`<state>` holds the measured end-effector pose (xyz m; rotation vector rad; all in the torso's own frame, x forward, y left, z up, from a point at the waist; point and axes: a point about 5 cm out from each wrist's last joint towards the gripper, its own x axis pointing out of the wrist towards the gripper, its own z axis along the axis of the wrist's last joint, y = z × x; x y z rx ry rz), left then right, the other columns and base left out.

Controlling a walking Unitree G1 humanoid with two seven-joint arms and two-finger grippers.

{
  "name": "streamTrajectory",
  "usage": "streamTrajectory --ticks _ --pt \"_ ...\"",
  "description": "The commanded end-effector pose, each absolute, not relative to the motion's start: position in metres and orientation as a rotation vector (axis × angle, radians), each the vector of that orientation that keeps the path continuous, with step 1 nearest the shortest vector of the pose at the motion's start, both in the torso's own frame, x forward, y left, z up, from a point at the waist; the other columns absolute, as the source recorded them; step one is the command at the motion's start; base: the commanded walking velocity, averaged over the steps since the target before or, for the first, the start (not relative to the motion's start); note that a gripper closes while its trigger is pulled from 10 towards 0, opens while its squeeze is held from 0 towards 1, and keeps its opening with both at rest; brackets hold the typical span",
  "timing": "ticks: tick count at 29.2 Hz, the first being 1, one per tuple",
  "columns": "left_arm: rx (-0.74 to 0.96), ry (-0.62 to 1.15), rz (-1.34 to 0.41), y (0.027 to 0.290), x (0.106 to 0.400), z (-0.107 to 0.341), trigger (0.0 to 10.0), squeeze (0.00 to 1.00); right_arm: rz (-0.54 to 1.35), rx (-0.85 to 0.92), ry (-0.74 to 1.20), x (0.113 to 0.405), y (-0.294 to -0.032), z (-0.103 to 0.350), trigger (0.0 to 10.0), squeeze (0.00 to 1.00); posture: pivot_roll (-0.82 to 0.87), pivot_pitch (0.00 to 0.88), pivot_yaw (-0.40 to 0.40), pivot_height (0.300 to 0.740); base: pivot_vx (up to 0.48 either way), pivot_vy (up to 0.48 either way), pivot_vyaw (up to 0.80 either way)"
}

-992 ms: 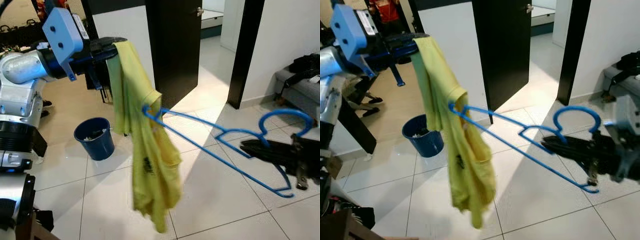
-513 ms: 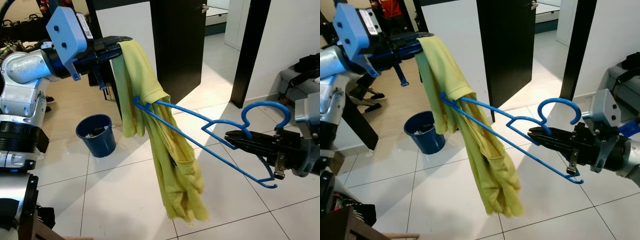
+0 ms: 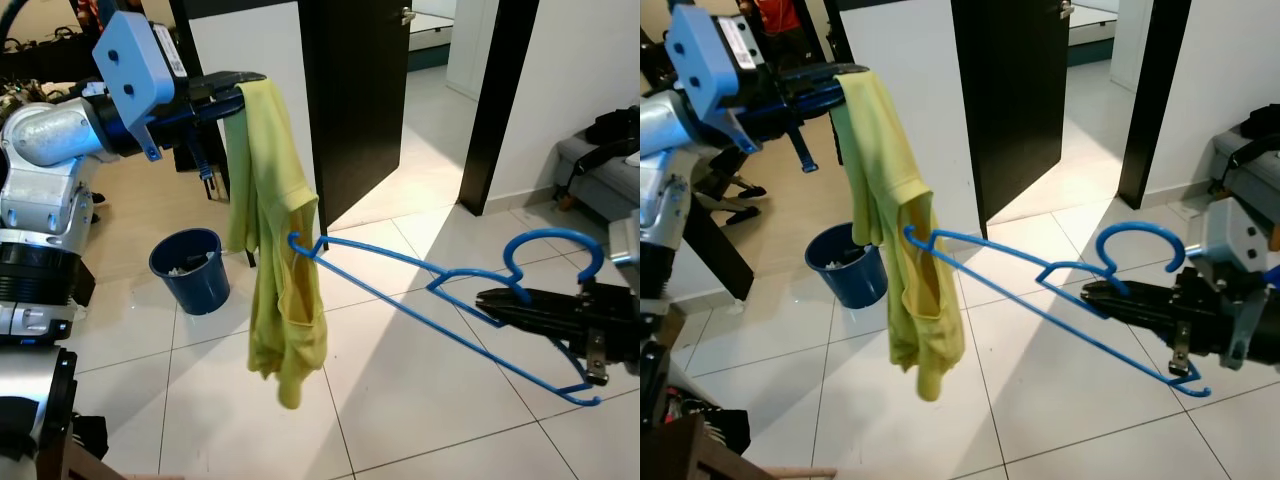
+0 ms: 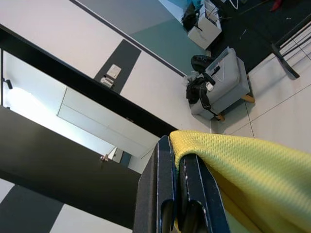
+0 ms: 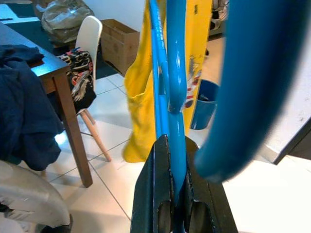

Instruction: Hang hanger

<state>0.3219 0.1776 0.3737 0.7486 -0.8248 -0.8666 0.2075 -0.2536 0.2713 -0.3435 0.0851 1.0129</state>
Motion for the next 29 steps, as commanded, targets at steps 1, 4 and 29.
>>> streamTrajectory --ticks 1,4,29 --pt "0.762 -0.834 -0.855 0.181 0.32 0.379 10.0 0.0 1.016 -0.358 0.065 0.207 -0.252 0.277 10.0 0.0 -0.13 0.0 0.104 0.74 0.0 0.0 0.0" --pt "0.764 -0.833 -0.853 0.181 0.32 0.379 10.0 0.0 1.002 -0.367 0.048 0.21 -0.252 0.279 10.0 0.0 -0.13 0.0 0.104 0.74 0.0 0.0 0.0" --pt "0.786 -0.742 -0.851 0.172 0.323 0.375 10.0 0.0 0.934 -0.325 -0.132 0.253 -0.202 0.272 10.0 0.0 -0.11 0.0 0.102 0.74 0.0 0.0 0.0"
